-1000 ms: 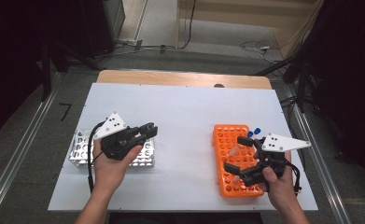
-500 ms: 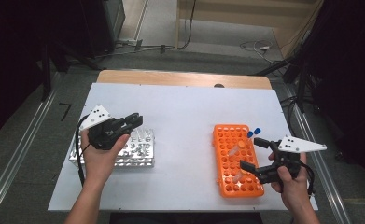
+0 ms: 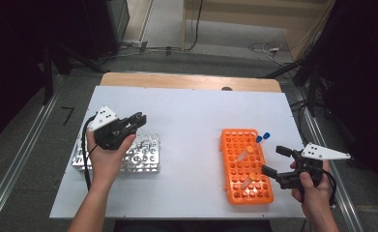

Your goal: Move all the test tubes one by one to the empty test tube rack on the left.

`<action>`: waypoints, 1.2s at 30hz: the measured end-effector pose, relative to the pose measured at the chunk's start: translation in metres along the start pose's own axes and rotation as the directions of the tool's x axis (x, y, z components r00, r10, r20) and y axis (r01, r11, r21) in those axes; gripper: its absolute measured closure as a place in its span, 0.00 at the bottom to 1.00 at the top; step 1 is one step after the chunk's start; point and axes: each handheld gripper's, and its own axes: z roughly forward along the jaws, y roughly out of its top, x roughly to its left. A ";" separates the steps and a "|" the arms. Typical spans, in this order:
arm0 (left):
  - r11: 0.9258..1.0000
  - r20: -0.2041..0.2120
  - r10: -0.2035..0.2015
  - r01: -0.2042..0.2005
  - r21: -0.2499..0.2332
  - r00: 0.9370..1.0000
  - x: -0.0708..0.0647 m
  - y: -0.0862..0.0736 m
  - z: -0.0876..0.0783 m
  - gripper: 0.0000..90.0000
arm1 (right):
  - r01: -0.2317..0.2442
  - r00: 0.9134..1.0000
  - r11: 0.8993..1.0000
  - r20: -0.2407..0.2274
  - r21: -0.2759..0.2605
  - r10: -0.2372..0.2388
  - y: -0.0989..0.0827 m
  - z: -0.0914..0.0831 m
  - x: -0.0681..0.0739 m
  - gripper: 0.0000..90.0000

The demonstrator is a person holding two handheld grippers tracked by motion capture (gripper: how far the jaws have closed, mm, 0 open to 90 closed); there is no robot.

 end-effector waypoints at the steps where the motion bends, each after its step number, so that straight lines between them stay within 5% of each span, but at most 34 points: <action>1: 1.000 -0.007 0.001 -0.001 0.004 1.000 0.001 -0.002 0.001 0.85 | -0.009 1.000 1.000 0.005 0.001 0.009 -0.001 -0.001 -0.001 0.00; 8: 1.000 -0.020 -0.002 0.002 0.018 1.000 0.003 -0.009 0.008 0.85 | -0.021 1.000 1.000 0.017 0.006 0.020 -0.005 -0.001 -0.006 0.00; 21: 0.992 -0.047 0.044 -0.038 0.122 0.998 -0.002 -0.016 0.018 0.85 | -0.017 1.000 1.000 0.022 0.022 0.016 -0.010 0.003 -0.006 0.00; 36: 0.983 -0.038 -0.028 0.034 0.178 0.999 0.001 -0.022 0.016 0.79 | -0.003 1.000 1.000 0.019 0.029 0.003 -0.010 0.008 -0.002 0.04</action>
